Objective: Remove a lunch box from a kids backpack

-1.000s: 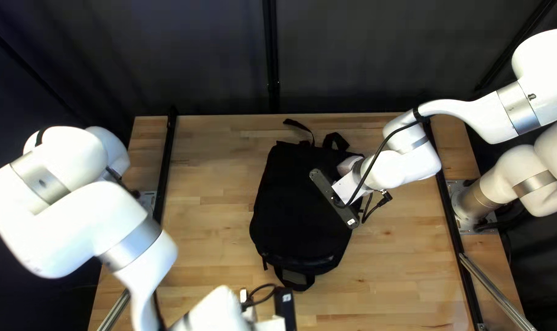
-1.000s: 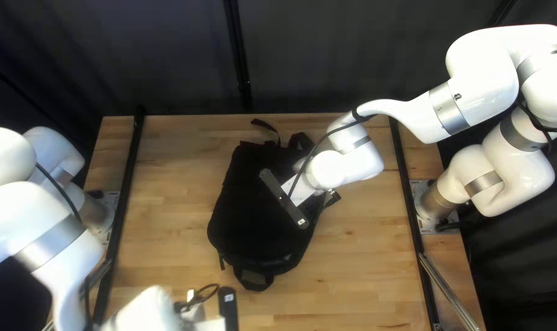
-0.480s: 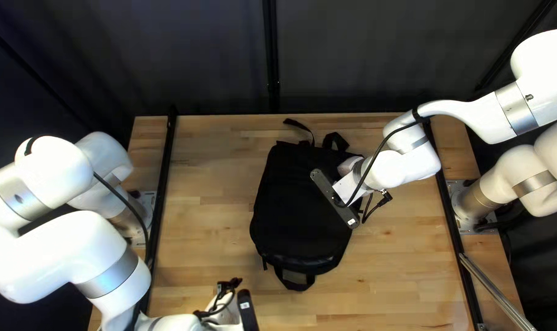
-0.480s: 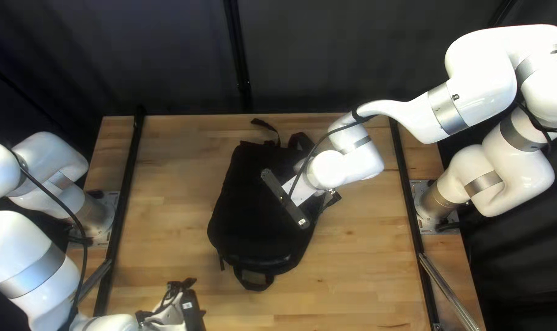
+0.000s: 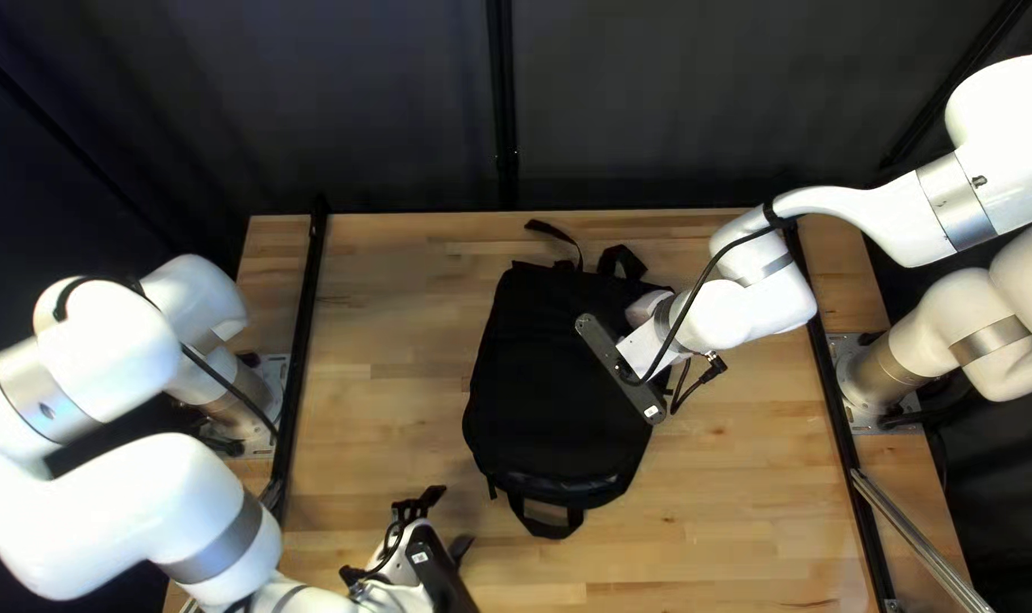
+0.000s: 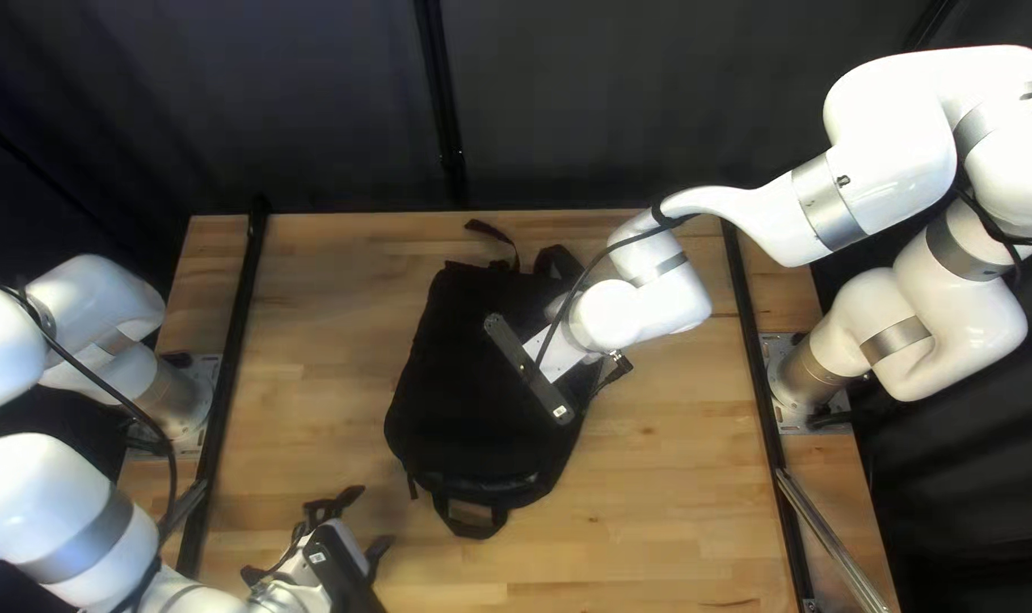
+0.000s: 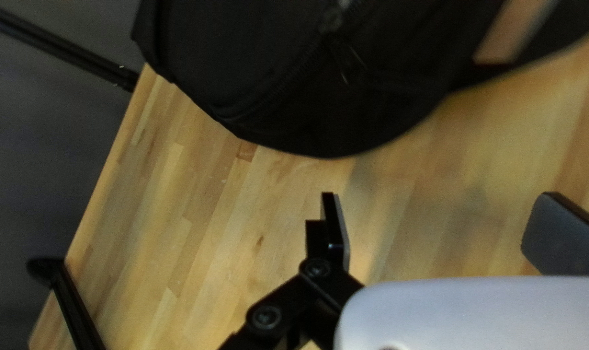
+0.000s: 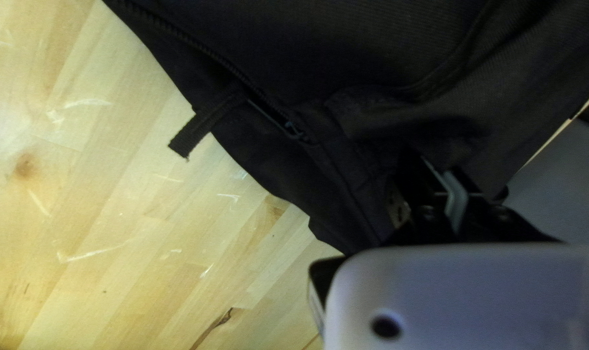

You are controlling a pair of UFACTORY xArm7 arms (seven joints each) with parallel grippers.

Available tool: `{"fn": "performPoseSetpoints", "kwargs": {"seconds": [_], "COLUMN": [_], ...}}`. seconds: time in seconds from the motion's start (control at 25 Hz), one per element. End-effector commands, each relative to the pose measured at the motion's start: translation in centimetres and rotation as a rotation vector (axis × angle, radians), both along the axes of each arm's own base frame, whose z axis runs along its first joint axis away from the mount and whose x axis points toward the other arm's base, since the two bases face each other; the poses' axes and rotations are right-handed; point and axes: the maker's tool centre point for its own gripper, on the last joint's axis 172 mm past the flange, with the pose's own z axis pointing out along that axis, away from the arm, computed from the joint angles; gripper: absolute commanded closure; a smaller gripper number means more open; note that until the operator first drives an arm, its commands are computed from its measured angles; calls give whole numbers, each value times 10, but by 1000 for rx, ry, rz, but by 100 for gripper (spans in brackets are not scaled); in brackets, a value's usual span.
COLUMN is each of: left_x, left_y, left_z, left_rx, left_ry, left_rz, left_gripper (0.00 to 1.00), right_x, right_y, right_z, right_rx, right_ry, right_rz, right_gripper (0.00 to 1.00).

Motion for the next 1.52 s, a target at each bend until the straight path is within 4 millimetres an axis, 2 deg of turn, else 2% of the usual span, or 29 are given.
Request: {"fn": "performPoseSetpoints", "kwargs": {"seconds": [0.04, 0.32, 0.6, 0.64, 1.04, 1.16, 1.36, 1.52], "left_x": [20, 33, 34, 33, 30, 29, 40, 48], "left_y": [9, 22, 31, 31, 44, 47, 53, 62], "left_z": [-3, -1, 3, 3, 9, 10, 4, 1], "left_rx": [-49, -129, -148, -149, -116, -109, -85, -87], "left_ry": [-137, -317, -388, -387, -341, -320, -223, -164], "left_rz": [173, 412, 507, 507, 434, 403, 254, 190], "left_gripper": [0, 0, 0, 100, 100, 100, 100, 100], "right_x": [0, -1, 0, 0, -6, -14, -30, -55], "right_y": [0, -1, -3, -3, -4, -4, -6, -11], "right_z": [0, 1, 0, 0, 3, 1, -5, 6], "right_rx": [-1, -2, -1, 0, 0, 6, 27, 27], "right_ry": [-3, -8, -10, -10, -4, 0, 23, 60], "right_rz": [0, 1, 2, 2, -3, -6, -1, -10], "right_gripper": [100, 100, 100, 100, 100, 100, 100, 100]}}
